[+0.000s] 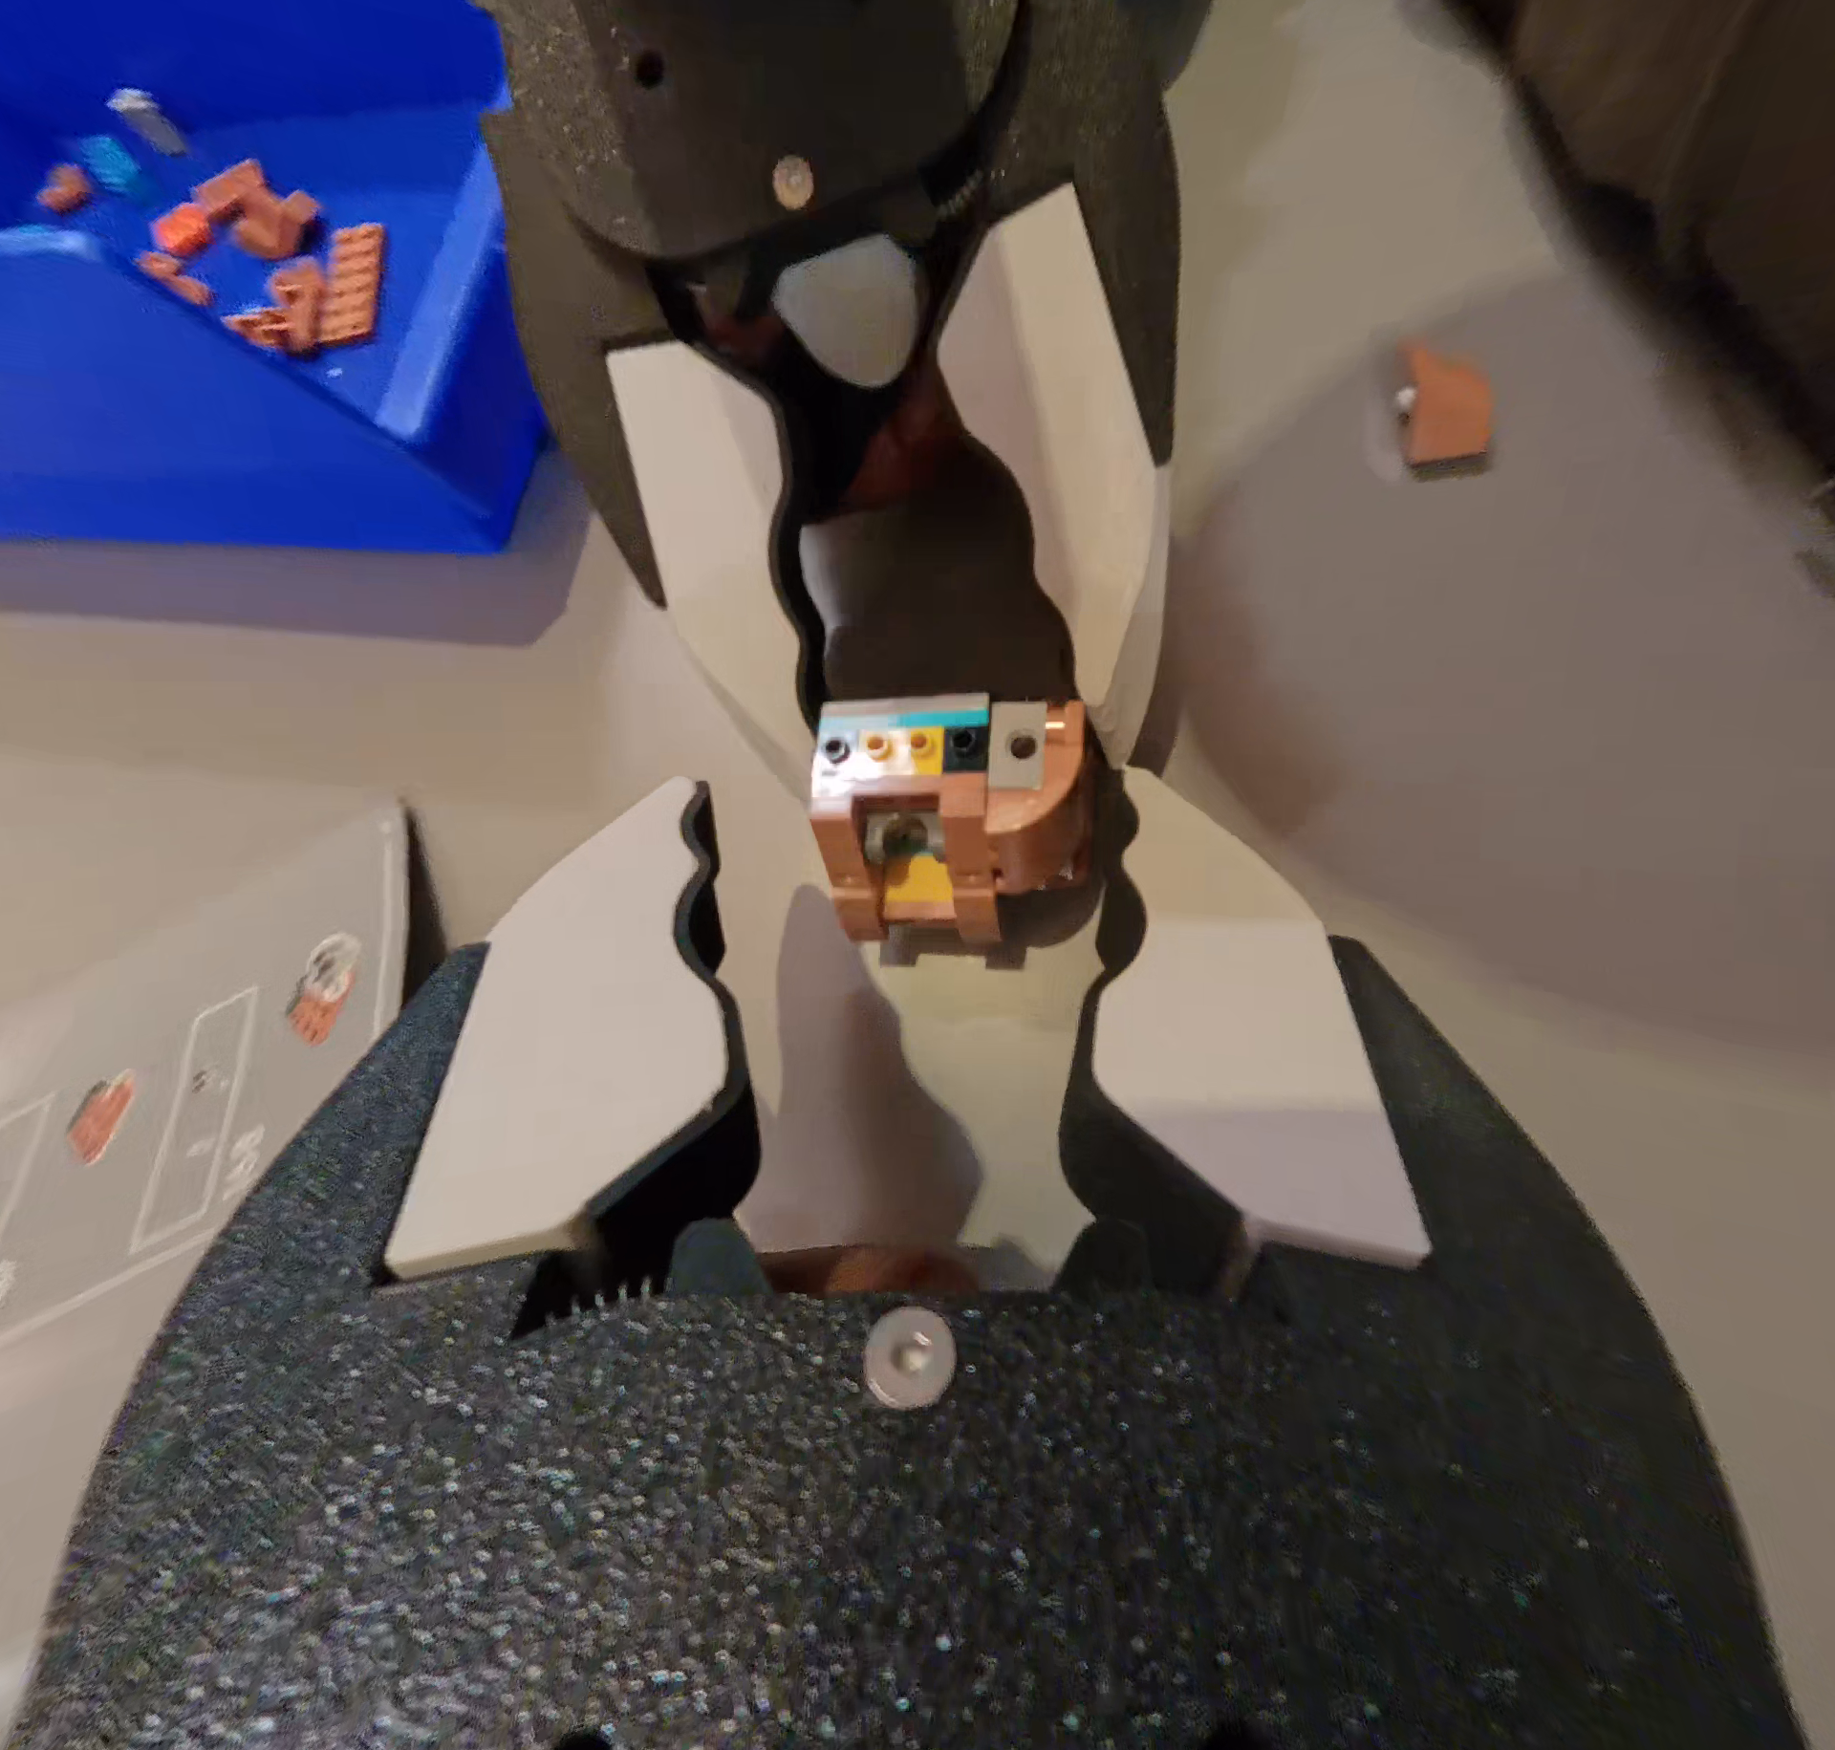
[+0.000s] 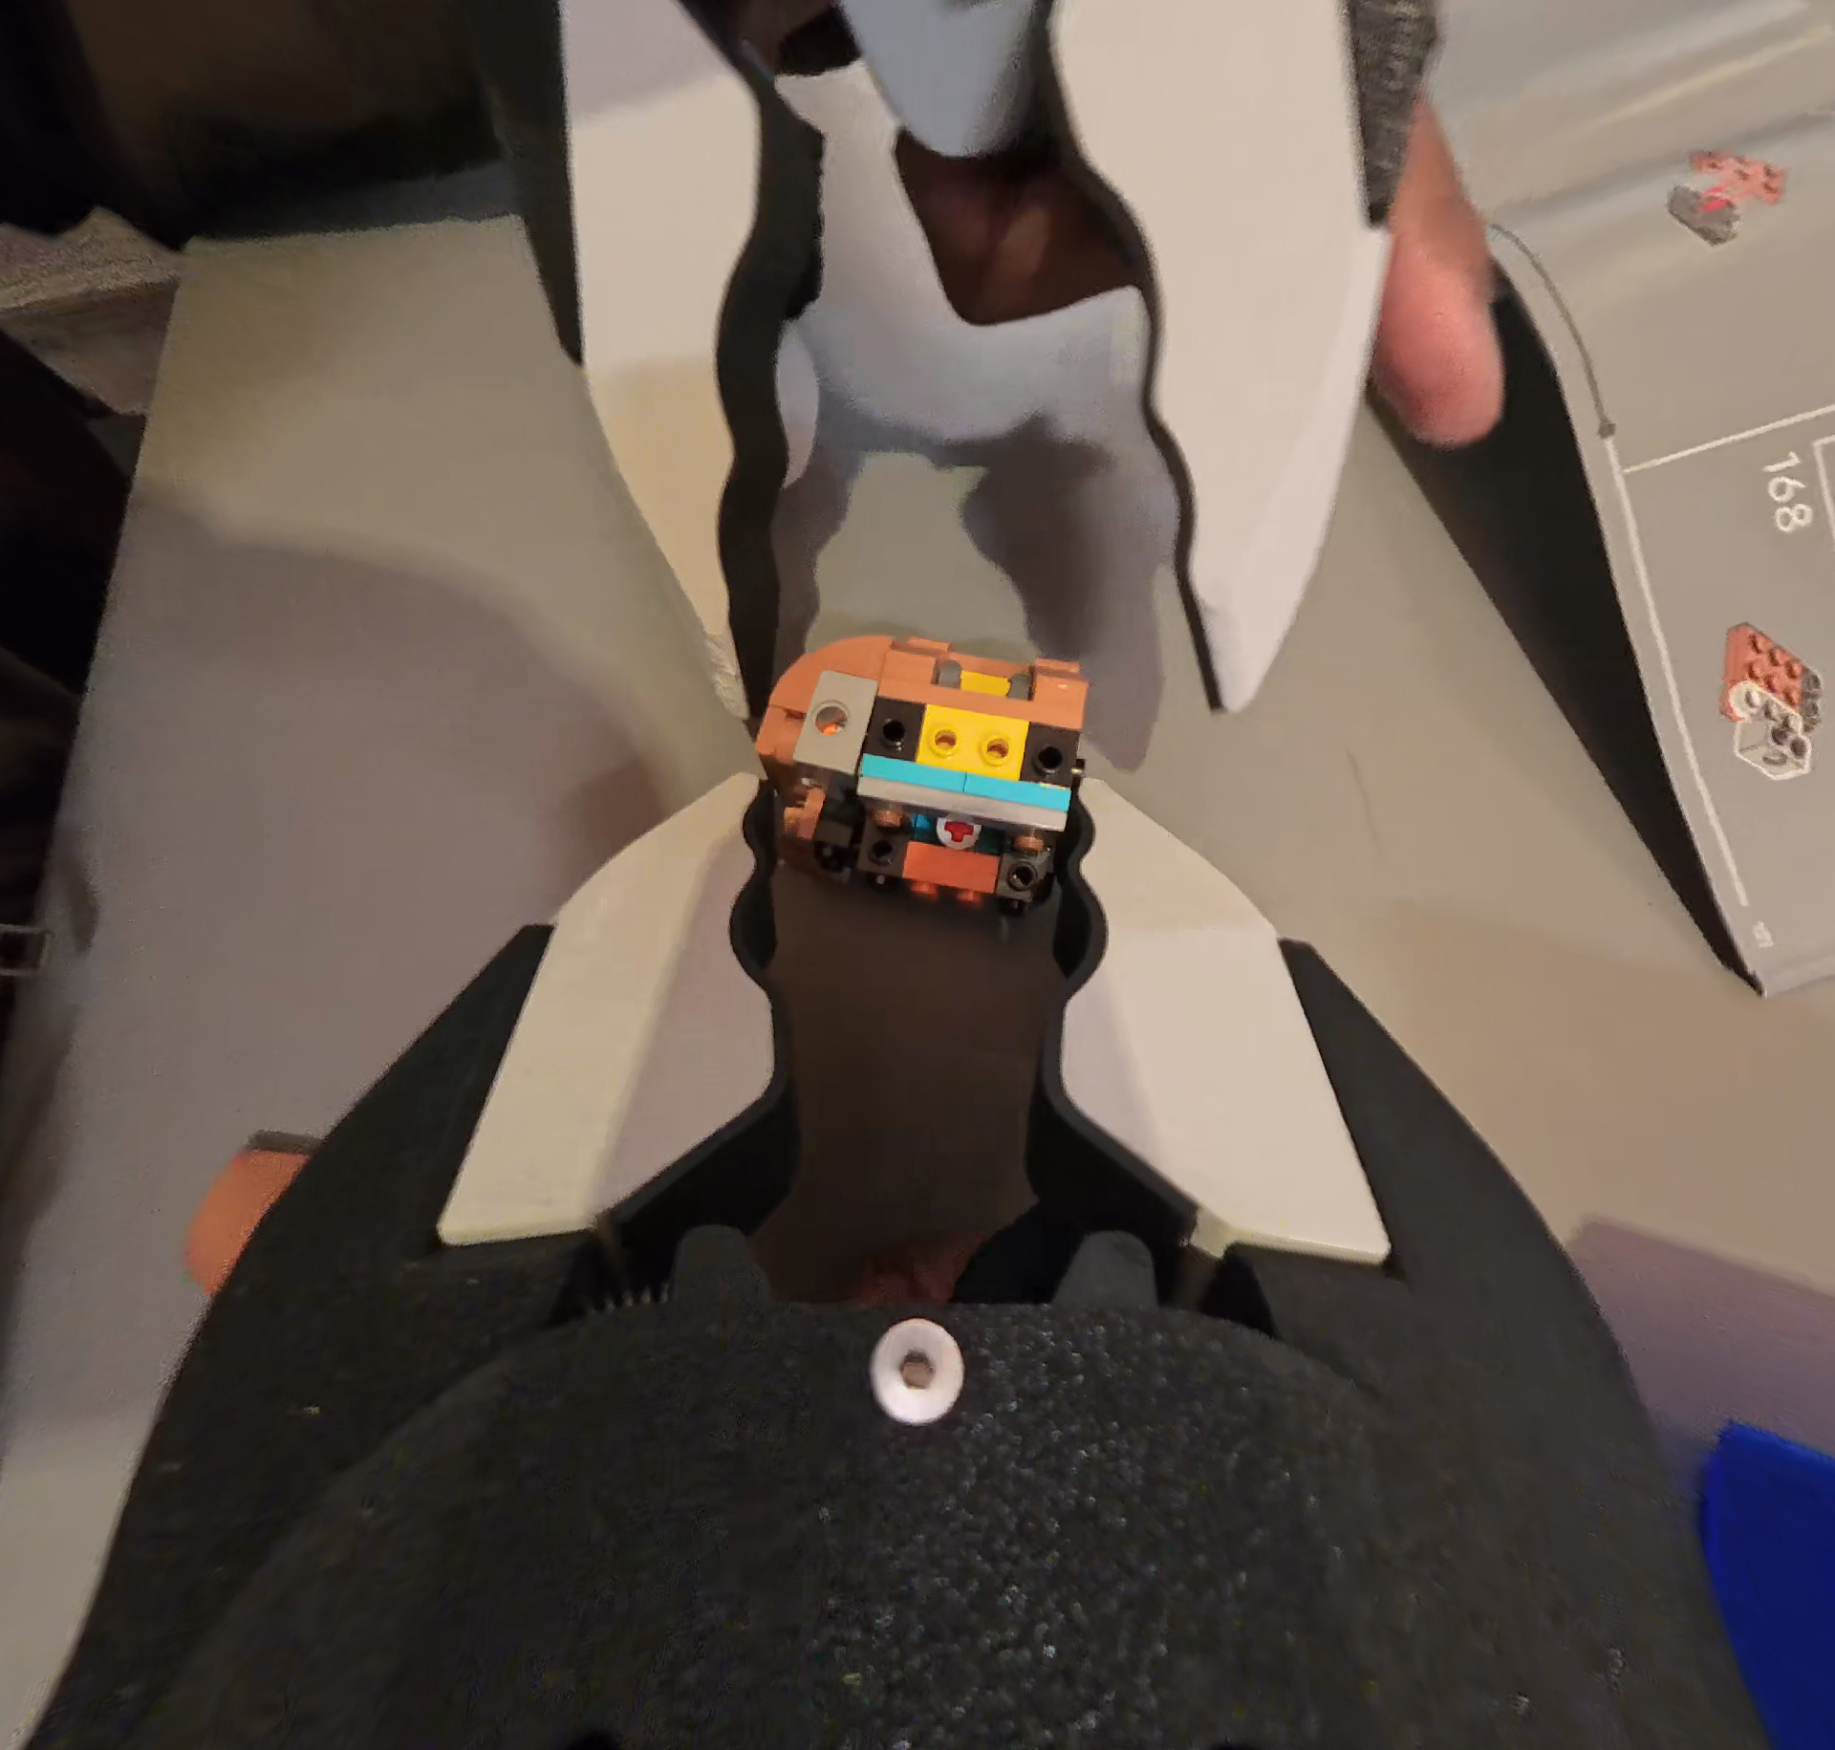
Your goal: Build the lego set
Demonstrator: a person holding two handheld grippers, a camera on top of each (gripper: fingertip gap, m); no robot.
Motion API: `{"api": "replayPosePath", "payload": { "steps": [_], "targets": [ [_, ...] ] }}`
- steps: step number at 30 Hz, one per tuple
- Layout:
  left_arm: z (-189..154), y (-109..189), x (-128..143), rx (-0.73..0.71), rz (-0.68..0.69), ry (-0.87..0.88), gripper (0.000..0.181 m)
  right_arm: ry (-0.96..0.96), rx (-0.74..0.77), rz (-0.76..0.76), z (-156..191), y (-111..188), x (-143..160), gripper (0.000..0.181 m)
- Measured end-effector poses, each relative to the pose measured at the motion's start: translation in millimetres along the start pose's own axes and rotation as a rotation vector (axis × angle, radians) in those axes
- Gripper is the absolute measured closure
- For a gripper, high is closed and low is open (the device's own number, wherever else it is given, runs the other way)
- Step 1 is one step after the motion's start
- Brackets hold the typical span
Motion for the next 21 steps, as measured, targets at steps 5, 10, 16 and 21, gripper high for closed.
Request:
{"api": "replayPosePath", "payload": {
  "steps": [5, 10, 16, 21],
  "targets": [
    [-2.8, -12.9, -3.5, 0.127, 0.036, -0.004, 0.109, 0.023, -0.016, 0.038, 3.0, -3.0, 4.2, 0.125],
    [-3.6, -15.5, 5.4, 0.117, 0.075, 0.047, 0.117, -0.010, -0.017, 0.058, 1.1, -2.5, 8.2, 0.118],
    [-11.2, -19.5, 10.0, 0.118, 0.065, 0.098, 0.117, -0.051, 0.004, 0.062, -2.8, 3.3, 13.3, 0.108],
    [-10.6, -19.4, 10.4, 0.122, 0.037, 0.186, 0.118, -0.063, 0.024, 0.065, -1.3, 9.0, 19.0, 0.105]
  ]
}}
Point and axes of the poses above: each gripper's, where its closed fingertips meet, y back along the fingers, x out of its underside, z = x × y across the jaws, the point moved 1 cm from there along y, back along the fingers, and after that the axes turned 1 degree about -y, right-handed, at the moved point
